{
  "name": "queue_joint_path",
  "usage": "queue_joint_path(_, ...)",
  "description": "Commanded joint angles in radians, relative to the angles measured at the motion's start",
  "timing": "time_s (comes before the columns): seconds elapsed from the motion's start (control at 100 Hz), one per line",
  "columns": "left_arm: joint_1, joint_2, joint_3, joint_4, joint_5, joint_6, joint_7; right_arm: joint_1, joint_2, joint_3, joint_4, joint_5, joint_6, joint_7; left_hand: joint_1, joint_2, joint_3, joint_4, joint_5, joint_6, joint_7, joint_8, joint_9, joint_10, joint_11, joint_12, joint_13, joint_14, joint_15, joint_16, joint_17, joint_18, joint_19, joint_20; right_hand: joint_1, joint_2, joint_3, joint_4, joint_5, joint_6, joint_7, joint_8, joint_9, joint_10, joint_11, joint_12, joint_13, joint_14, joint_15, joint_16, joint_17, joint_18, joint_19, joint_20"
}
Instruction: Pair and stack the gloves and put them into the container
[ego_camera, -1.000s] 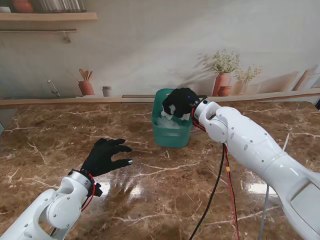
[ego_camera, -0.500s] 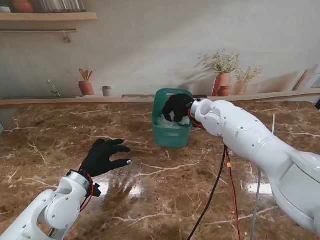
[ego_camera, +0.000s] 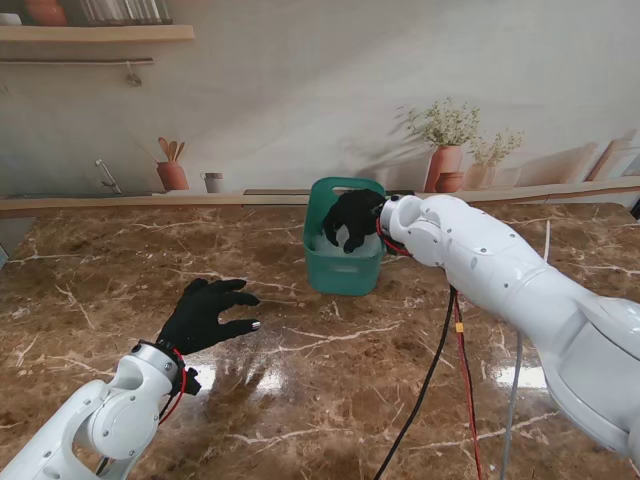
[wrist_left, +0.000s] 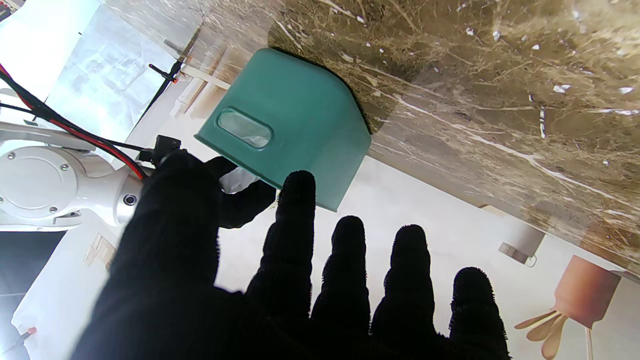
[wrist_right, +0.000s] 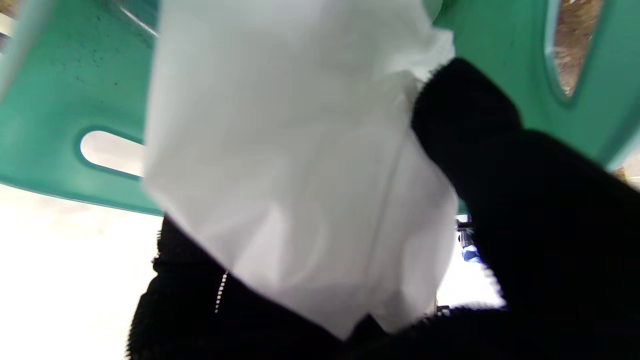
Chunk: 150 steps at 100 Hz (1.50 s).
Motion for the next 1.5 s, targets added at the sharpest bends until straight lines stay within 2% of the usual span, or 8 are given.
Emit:
queue_joint_path(0.0,0.003,0.0,0.003,0.005,0.001,-0.003,0.005,0.027,0.012,0.008,-0.018,-0.002,0.014,0.024,0.019,0.039,-0.024,0.024,0.019,-0.024,0.0,0.011,0.018,-0.027,-0.022,-0.009,-0.019,-0.047,-0.037,-0.013,-0.004,-0.025,-0.049,-0.015,-0.052,0.025,-0.01,0.016,-0.025,0.031,-0.056,0.009,-0.023,-0.016,0.011,-0.056,-0.033,-0.009,-0.018,-0.022,-0.029,0.012,-0.021,0.011)
queue_joint_path(0.17,0.002,0.0,0.003,0.01,0.004,-0.009,0.011,0.028,0.024,0.009,-0.039,-0.016,0.019,0.041,0.019,0.039,-0.023,0.024,0.018,-0.025,0.0,0.012,0.016,-0.026,-0.022,-0.008,-0.021,-0.05,-0.038,-0.013,-0.003,-0.026,-0.05,-0.021,-0.173,0.113,-0.035,0.172,-0.017,0.078,-0.293,0.13,-0.087,-0.02,-0.027,-0.106,-0.115,-0.012,-0.097,-0.066,-0.101,0.018,-0.09,0.026)
queue_joint_path(0.75,0.0,-0.001,0.0,0.017,0.005,-0.021,0.02,-0.012,0.091,0.1,-0.183,-0.05,0.077,0.177,0.015,0.041,-0.026,0.023,0.017,-0.031,0.001,0.013,0.015,-0.023,-0.023,-0.009,-0.023,-0.051,-0.038,-0.014,-0.003,-0.026,-0.049,-0.03,-0.321,0.175,-0.152,0.17,-0.25,0.134,-0.538,-0.006,-0.315,-0.007,-0.187,-0.259,-0.324,0.031,-0.281,-0.2,-0.257,0.031,-0.261,0.027)
queue_joint_path(0.95,-0.001,-0.002,0.0,0.019,0.008,-0.022,0.026,-0.109,0.147,0.266,-0.352,-0.122,0.102,0.263,0.012,0.042,-0.031,0.024,0.003,-0.029,-0.007,0.009,0.011,-0.023,-0.021,-0.008,-0.027,-0.051,-0.038,-0.013,-0.015,-0.011,-0.009,0.019,-0.33,0.289,-0.263,0.191,-0.309,0.147,-0.575,-0.042,-0.393,-0.007,-0.211,-0.301,-0.404,0.019,-0.324,-0.243,-0.319,0.01,-0.358,0.021)
queue_joint_path(1.03,-0.005,-0.002,0.002,0.021,0.006,-0.024,0.028,-0.181,0.168,0.367,-0.444,-0.163,0.107,0.296,0.014,0.04,-0.032,0.025,-0.002,-0.023,-0.009,0.006,0.008,-0.023,-0.02,-0.007,-0.032,-0.05,-0.038,-0.012,-0.004,0.0,0.029,0.073,-0.32,0.426,-0.468,0.253,-0.334,0.157,-0.595,-0.05,-0.414,-0.005,-0.221,-0.32,-0.429,0.014,-0.341,-0.272,-0.33,-0.004,-0.396,0.009)
queue_joint_path(1.16,-0.011,-0.005,0.008,0.022,-0.002,-0.023,0.035,-0.325,0.189,0.538,-0.591,-0.219,0.103,0.322,0.011,0.04,-0.034,0.025,-0.033,-0.003,-0.031,-0.005,-0.003,-0.016,-0.016,-0.004,-0.034,-0.047,-0.033,-0.008,0.017,-0.019,0.039,0.074,-0.426,0.387,-0.363,0.284,-0.357,0.165,-0.616,-0.055,-0.436,-0.003,-0.235,-0.341,-0.46,-0.032,-0.38,-0.326,-0.347,-0.04,-0.448,-0.028)
queue_joint_path(1.3,-0.027,-0.011,0.021,0.04,-0.012,-0.035,0.068,-0.497,0.195,0.697,-0.726,-0.254,0.093,0.297,0.003,0.036,-0.035,0.026,-0.086,0.047,-0.101,-0.073,-0.012,-0.034,-0.002,0.004,-0.02,-0.088,-0.037,-0.022,0.043,-0.075,0.091,-0.018,-0.45,0.41,-0.355,0.286,-0.363,0.185,-0.631,-0.062,-0.447,0.007,-0.25,-0.361,-0.483,-0.043,-0.397,-0.375,-0.353,-0.088,-0.512,-0.094)
queue_joint_path(1.49,-0.047,-0.018,0.035,0.054,-0.038,-0.065,0.087,-0.718,0.186,0.842,-0.852,-0.263,0.098,0.182,-0.027,0.073,-0.079,0.026,-0.124,0.066,-0.152,-0.114,-0.047,-0.039,0.003,0.006,-0.032,-0.105,-0.036,-0.06,0.066,-0.193,0.227,-0.313,-0.486,0.459,-0.367,0.285,-0.368,0.207,-0.642,-0.071,-0.462,0.025,-0.262,-0.381,-0.503,-0.037,-0.402,-0.395,-0.366,-0.107,-0.547,-0.148)
